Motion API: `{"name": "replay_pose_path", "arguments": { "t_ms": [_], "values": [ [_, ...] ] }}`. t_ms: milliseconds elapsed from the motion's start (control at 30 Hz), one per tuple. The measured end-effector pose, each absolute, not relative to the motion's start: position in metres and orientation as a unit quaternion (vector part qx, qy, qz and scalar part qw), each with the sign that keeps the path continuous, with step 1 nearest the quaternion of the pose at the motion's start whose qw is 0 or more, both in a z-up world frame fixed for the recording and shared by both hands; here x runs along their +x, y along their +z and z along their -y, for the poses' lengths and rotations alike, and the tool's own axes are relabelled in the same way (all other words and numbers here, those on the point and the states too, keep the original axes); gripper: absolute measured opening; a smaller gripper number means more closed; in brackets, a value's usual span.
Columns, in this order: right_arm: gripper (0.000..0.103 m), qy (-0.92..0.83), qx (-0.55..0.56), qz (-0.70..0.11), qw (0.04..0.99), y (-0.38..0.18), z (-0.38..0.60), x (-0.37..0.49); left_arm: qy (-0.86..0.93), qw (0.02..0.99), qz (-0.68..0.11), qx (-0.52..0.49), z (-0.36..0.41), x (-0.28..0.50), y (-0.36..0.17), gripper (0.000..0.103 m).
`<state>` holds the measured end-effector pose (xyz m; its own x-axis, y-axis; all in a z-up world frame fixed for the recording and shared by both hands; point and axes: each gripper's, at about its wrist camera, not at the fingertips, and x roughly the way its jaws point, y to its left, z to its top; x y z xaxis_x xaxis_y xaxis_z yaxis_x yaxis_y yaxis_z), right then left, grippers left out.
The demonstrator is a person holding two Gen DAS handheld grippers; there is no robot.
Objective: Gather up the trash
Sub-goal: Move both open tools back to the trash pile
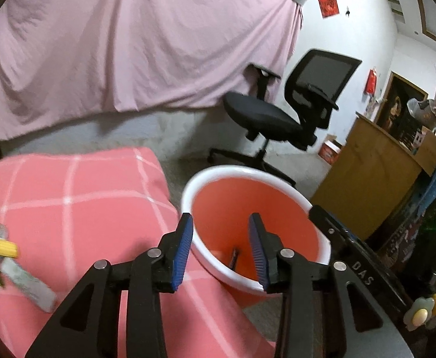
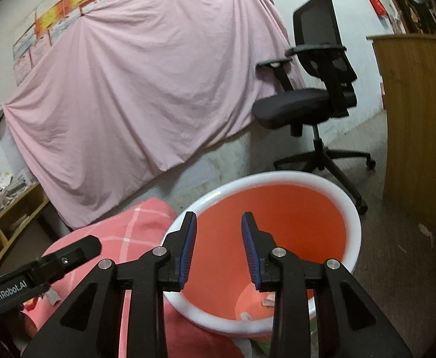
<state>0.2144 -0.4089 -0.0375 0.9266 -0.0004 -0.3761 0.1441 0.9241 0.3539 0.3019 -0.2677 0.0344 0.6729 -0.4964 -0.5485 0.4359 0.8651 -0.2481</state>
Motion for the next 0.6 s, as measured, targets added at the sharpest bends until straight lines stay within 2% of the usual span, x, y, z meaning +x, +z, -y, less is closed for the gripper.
{"name": "replay_pose_path", "arguments": {
  "t_ms": [67,133,233,300,333,367,400,433,467,500,533,567,600],
  "values": [
    [0.038,-0.034,0.186,-0.17,0.967,-0.033,0.405,0.211,-0.241,0.925,-0.291,-0.049,0.257,0.294,0.039,0.045],
    [0.045,-0.031,0.182,-0.15,0.971,-0.028,0.401,0.206,-0.225,0.935,-0.269,-0.052,0.245,0.287,0.043,0.049],
    [0.05,-0.022,0.175,-0.119,0.977,-0.021,0.393,0.199,-0.201,0.947,-0.245,-0.056,0.225,0.276,0.047,0.049],
    [0.052,-0.017,0.171,-0.108,0.979,-0.017,0.387,0.197,-0.186,0.953,-0.232,-0.058,0.212,0.27,0.049,0.054],
    [0.063,-0.014,0.167,-0.1,0.981,-0.015,0.383,0.195,-0.175,0.957,-0.223,-0.059,0.204,0.266,0.05,0.059],
    [0.082,-0.011,0.165,-0.094,0.982,-0.013,0.38,0.193,-0.165,0.961,-0.213,-0.061,0.196,0.261,0.05,0.063],
    [0.088,-0.007,0.163,-0.082,0.983,-0.011,0.376,0.19,-0.159,0.963,-0.207,-0.062,0.19,0.258,0.05,0.064],
    [0.089,-0.001,0.162,-0.07,0.984,-0.009,0.373,0.187,-0.151,0.967,-0.198,-0.063,0.181,0.253,0.049,0.071],
    [0.089,0.005,0.16,-0.06,0.985,-0.007,0.369,0.184,-0.143,0.969,-0.19,-0.064,0.174,0.249,0.049,0.084],
    [0.09,0.011,0.156,-0.055,0.986,-0.005,0.364,0.184,-0.134,0.972,-0.182,-0.065,0.169,0.245,0.048,0.09],
    [0.095,0.017,0.15,-0.049,0.987,-0.004,0.359,0.183,-0.119,0.976,-0.168,-0.067,0.161,0.238,0.047,0.098],
    [0.103,0.023,0.144,-0.043,0.988,-0.003,0.354,0.182,-0.108,0.979,-0.156,-0.069,0.155,0.233,0.046,0.101],
    [0.103,0.027,0.139,-0.038,0.989,-0.002,0.349,0.181,-0.1,0.982,-0.147,-0.071,0.148,0.228,0.045,0.101]
  ]
}}
